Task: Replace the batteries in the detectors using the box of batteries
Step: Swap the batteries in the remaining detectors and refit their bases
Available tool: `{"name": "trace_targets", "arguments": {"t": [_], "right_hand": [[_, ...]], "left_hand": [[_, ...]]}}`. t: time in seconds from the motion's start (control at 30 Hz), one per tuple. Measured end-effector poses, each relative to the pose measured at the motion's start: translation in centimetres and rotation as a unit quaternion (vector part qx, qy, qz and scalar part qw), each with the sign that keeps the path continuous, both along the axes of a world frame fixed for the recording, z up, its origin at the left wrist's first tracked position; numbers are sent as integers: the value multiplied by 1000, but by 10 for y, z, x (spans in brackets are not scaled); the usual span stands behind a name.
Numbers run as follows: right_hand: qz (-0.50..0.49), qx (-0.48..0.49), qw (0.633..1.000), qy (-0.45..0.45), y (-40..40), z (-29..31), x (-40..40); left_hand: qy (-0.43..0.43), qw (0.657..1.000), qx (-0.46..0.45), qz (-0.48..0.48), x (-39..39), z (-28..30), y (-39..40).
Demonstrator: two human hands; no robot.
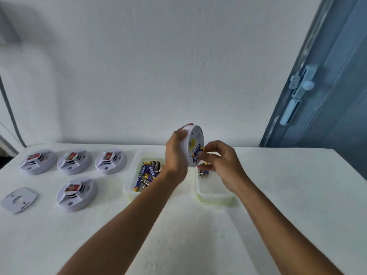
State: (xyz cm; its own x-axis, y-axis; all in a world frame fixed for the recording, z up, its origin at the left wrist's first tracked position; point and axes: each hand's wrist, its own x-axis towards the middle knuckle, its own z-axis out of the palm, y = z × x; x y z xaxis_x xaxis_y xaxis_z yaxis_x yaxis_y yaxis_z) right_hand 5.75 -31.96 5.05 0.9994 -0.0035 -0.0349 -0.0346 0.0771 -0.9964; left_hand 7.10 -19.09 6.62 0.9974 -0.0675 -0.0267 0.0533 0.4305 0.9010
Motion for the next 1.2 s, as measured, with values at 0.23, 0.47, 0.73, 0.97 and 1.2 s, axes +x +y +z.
{"name": "trace_targets", "arguments": {"t": [0.23, 0.47, 0.73, 0.97, 1.2], "right_hand": [[-137, 68, 988, -1, 4, -8, 8], [-49, -469, 882, 9, -12, -30, 61], [36, -585, 807, 72, -7, -47, 81], [-4, -362, 930, -60, -1, -27, 48], [41, -233, 964, -122, 21, -10, 5]], "left_hand": [[-54, 985, 154, 63, 10, -13, -14], [12, 986, 140, 91, 10, -23, 4], [39, 986, 130, 94, 3, -31, 17], [74, 991, 72, 80, 5, -35, 20], [131, 989, 12, 63, 5, -28, 18]]}}
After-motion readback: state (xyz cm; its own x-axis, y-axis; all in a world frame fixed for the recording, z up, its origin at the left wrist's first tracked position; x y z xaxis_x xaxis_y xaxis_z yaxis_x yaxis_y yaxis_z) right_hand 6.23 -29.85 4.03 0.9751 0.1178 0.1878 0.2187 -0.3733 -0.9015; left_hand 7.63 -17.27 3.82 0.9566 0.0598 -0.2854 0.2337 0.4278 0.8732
